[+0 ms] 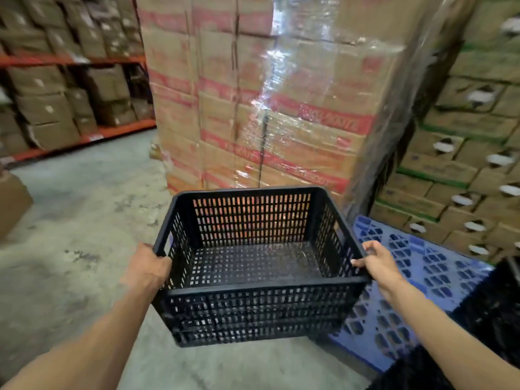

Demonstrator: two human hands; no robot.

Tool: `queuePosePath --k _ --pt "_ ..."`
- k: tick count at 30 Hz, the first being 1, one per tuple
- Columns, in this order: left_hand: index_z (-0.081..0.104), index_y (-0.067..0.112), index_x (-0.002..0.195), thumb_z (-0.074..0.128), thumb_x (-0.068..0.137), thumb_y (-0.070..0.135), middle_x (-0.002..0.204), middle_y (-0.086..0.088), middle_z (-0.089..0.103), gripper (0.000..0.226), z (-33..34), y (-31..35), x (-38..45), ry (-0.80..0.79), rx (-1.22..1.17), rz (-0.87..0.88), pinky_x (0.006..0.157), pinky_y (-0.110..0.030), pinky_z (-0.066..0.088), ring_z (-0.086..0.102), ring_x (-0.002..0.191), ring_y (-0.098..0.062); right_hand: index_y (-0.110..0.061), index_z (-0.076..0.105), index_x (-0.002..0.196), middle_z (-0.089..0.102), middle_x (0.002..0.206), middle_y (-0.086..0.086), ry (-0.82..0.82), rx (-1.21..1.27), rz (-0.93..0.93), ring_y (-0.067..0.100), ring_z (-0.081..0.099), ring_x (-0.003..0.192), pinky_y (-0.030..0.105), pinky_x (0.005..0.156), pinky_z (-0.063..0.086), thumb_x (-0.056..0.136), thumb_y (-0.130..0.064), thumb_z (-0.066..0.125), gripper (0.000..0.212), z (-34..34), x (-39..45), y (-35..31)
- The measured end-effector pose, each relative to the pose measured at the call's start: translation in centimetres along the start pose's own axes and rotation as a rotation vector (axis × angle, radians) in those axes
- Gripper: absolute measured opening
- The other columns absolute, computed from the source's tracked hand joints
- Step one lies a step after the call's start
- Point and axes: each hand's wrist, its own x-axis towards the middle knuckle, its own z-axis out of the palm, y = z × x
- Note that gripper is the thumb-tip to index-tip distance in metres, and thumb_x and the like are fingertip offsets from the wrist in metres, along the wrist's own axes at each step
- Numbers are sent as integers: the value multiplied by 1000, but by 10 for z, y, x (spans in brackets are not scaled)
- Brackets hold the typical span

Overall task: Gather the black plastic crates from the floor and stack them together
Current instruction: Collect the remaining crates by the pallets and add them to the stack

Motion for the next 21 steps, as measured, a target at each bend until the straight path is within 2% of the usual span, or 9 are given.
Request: queuePosePath --k 2,3,6,8,11,15,18,21 --pt "58 3 93 58 82 25 63 -10 53 25 -36 31 -2 9 -39 77 51 -31 40 50 53 -24 -9 45 85 57 97 17 36 30 -68 29 54 82 38 69 40 81 12 60 26 -26 -21 -37" --pt "59 1 90 58 83 27 62 -12 55 27 -54 47 -8 15 -65 106 52 -32 43 53 54 -27 -7 47 87 58 96 18 72 42 -105 29 55 82 38 68 41 79 13 61 25 -41 -34 -56" --pt "63 0 87 59 82 24 74 -22 65 25 -95 93 -13 24 -75 185 69 -40 55 64 73 -36 -9 49 81 58 85 14 141 38 -209 27 52 74 36 63 39 74 12 65 28 -77 -59 -101" --pt "62 0 93 58 84 26 84 -24 65 28 -123 124 -20 40 -60 255 72 -38 52 65 83 -38 -12 49 78 58 81 11 184 51 -251 25 50 71 35 62 38 71 11 66 29 -104 -73 -127" --pt "63 0 93 56 87 35 88 -23 65 36 -166 179 -36 88 -40 361 76 -40 55 65 86 -39 -13 52 79 58 79 9 260 68 -309 24 52 73 34 61 39 71 8 68 27 -150 -90 -162" --pt "60 2 90 56 86 39 85 -19 59 38 -201 245 -66 167 -29 458 71 -37 51 59 78 -35 -16 54 74 58 75 5 381 113 -399 19 50 66 30 55 38 67 3 69 26 -208 -112 -189" --pt "58 4 89 56 83 39 90 -20 59 36 -210 287 -93 187 -49 535 80 -42 52 64 92 -41 -17 55 71 57 78 4 472 166 -445 16 50 66 29 54 39 66 4 69 26 -254 -129 -196" --pt "61 6 90 55 81 40 93 -19 62 36 -205 326 -122 143 -56 588 88 -45 54 64 93 -39 -16 57 71 59 81 7 538 200 -469 20 53 73 32 61 43 65 5 67 24 -305 -147 -188"
